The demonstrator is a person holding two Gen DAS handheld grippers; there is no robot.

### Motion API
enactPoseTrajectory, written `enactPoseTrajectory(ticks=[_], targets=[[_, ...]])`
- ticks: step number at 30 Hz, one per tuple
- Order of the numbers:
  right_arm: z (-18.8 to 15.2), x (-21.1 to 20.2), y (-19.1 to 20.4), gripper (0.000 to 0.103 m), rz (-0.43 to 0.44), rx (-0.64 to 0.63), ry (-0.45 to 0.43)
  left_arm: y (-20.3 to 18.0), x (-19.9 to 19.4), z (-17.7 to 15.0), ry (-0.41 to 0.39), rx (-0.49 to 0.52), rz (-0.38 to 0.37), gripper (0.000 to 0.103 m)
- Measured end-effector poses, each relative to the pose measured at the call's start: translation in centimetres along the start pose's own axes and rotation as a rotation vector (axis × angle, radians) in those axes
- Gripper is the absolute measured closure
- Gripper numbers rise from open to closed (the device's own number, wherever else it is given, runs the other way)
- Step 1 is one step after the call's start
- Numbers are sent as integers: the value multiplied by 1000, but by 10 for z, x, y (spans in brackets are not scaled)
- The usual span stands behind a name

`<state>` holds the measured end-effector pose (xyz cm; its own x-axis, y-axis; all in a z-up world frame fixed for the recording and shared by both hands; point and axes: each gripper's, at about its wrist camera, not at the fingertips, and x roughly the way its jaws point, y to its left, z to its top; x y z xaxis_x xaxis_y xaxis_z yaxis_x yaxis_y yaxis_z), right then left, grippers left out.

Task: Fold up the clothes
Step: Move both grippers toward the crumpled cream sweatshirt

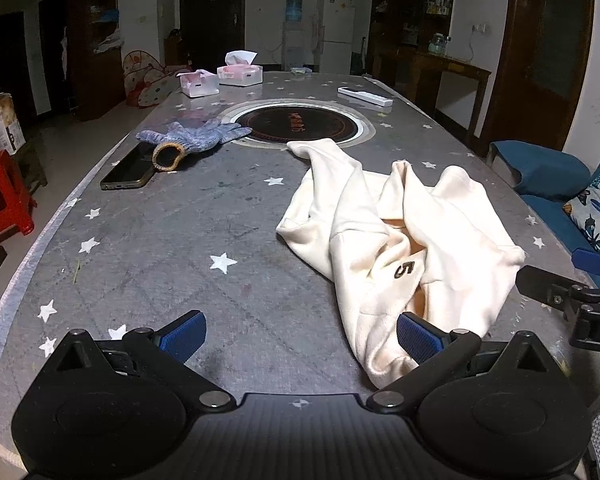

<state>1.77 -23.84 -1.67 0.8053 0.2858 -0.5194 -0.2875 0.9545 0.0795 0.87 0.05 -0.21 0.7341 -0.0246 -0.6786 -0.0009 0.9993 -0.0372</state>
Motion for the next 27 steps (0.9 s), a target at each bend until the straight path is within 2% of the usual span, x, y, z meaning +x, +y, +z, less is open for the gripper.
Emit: enactPoseTrajectory(ticks=[15, 27], targets=[[11, 22, 9, 0, 38, -41, 24, -1, 24, 19, 25, 8, 8, 0], [24, 47, 2, 0, 47, -22, 44, -11, 47, 49, -19, 85, -25, 0]])
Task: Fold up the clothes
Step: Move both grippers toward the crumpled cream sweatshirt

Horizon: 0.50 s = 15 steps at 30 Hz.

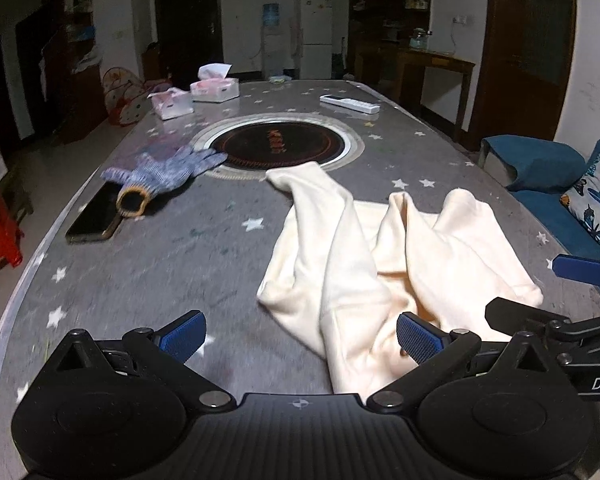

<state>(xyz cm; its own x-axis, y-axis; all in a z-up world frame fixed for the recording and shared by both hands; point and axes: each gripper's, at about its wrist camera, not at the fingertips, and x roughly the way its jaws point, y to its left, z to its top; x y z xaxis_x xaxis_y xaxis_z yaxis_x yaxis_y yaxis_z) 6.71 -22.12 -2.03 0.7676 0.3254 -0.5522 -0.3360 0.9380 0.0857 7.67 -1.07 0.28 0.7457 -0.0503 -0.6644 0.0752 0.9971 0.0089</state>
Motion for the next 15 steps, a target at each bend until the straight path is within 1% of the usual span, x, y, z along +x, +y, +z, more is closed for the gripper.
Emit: enactPoseTrajectory(ticks=[4, 5, 7, 10, 12, 14, 15], targets=[[8, 8, -7, 0, 2, 9, 2, -2, 11, 10, -19, 36, -25, 2], [9, 10, -9, 1, 3, 12, 4, -2, 14, 12, -18, 40, -36, 3], [14, 15, -11, 2, 3, 12, 8, -3, 20, 16, -17, 44, -58, 10], [20, 23, -13, 4, 5, 8, 12, -3, 31, 21, -7, 46, -81, 15], [24, 27, -15, 9, 11, 6, 16, -4, 36, 23, -2, 49, -96, 18], [28, 31, -16, 10, 19, 5, 20, -4, 41, 25, 6, 55, -104, 19], [29, 34, -16, 13, 26, 4, 24, -4, 43, 26, 10, 58, -107, 21]])
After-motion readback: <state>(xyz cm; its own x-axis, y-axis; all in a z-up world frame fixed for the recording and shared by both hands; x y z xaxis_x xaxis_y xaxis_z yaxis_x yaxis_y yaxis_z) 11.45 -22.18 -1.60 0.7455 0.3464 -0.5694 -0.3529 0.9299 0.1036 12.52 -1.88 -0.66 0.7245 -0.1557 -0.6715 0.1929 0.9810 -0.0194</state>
